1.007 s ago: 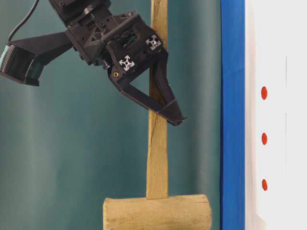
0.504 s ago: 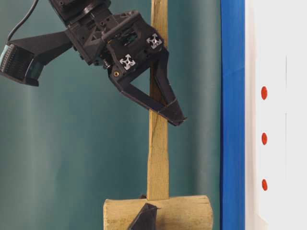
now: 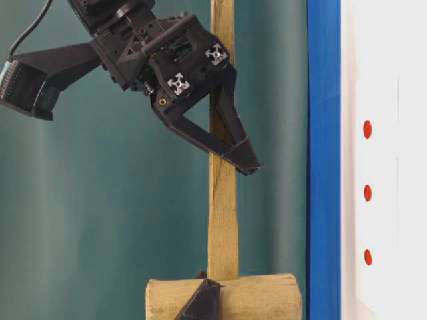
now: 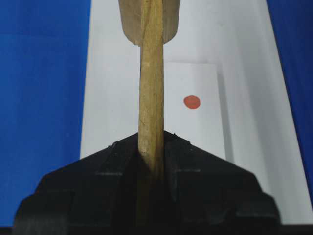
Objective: Hit the mark with a hammer.
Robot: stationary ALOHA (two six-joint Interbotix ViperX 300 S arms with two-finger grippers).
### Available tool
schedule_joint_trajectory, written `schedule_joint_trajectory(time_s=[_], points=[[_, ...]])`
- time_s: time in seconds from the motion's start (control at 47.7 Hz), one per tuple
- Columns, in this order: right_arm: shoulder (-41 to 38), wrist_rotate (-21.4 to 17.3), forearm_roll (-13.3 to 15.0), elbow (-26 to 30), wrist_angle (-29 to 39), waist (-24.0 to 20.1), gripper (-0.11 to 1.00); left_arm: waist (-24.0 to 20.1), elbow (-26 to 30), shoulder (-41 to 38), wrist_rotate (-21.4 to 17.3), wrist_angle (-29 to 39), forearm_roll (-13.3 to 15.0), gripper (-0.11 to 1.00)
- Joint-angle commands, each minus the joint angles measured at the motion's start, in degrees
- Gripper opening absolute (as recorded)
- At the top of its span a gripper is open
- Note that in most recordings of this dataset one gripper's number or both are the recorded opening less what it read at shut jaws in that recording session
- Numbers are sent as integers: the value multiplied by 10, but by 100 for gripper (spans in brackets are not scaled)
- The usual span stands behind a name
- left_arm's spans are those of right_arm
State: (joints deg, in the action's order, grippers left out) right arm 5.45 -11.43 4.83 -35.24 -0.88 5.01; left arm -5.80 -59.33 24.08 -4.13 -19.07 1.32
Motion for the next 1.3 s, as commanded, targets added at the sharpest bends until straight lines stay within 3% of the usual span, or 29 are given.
schedule_joint_trajectory(time_s=[0.0,0.65,0.755,0.923,1.007,1.175,1.28], points=[[10,0,0,12,-7,1,2,1,10,2,0,3,-2,47],[10,0,1,12,5,1,3,1,7,4,1,4,-2,47],[10,-4,1,12,13,1,20,1,7,4,2,6,-2,47],[10,-4,0,12,20,1,71,1,7,4,3,8,-1,47],[10,-4,1,12,20,1,91,0,8,4,3,10,-1,47],[10,-4,1,12,19,1,87,-2,10,3,9,18,0,47],[12,-4,1,13,18,1,88,-6,10,4,38,29,3,47]])
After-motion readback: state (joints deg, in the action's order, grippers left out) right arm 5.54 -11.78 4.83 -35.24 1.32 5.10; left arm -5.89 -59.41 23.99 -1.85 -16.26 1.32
